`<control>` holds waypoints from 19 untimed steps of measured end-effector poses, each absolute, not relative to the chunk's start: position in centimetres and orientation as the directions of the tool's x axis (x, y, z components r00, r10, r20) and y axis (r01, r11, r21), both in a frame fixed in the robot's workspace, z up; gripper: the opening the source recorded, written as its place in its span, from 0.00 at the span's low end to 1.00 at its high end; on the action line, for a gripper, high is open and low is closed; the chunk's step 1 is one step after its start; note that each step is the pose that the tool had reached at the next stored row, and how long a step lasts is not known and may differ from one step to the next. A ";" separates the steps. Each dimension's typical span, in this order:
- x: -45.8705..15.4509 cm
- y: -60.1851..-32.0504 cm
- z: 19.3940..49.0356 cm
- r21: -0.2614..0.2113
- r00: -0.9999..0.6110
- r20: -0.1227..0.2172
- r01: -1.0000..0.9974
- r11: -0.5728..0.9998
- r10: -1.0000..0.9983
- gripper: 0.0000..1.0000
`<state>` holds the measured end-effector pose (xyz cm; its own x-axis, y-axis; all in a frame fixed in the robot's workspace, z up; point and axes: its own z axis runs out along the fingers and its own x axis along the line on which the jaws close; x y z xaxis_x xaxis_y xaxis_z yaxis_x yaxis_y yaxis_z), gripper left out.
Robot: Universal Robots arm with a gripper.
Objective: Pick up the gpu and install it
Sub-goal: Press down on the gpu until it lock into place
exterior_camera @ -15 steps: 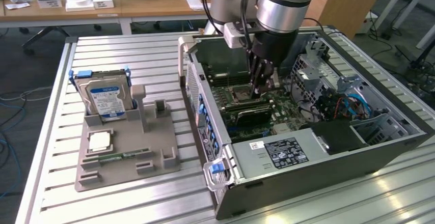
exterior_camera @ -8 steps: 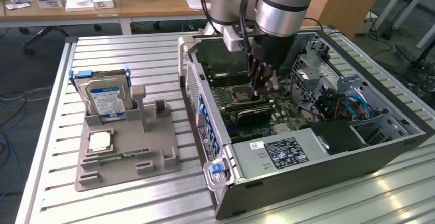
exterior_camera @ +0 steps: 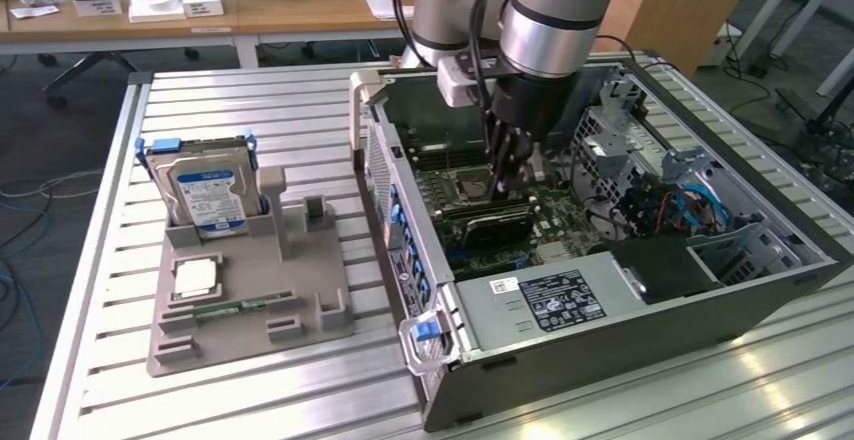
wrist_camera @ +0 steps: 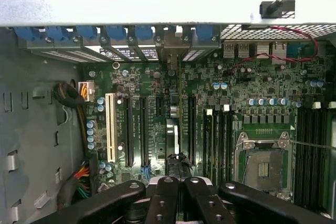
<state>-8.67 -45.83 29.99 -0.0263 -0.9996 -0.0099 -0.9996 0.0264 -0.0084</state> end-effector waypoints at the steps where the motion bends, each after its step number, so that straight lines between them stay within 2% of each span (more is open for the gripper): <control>1: -8.7 -45.8 29.9 -0.008 -0.026 -0.010 -1.000 0.026 -1.000 0.11; 19: -8.7 -45.8 29.1 -0.008 -0.026 -0.010 -1.000 0.026 -1.000 0.11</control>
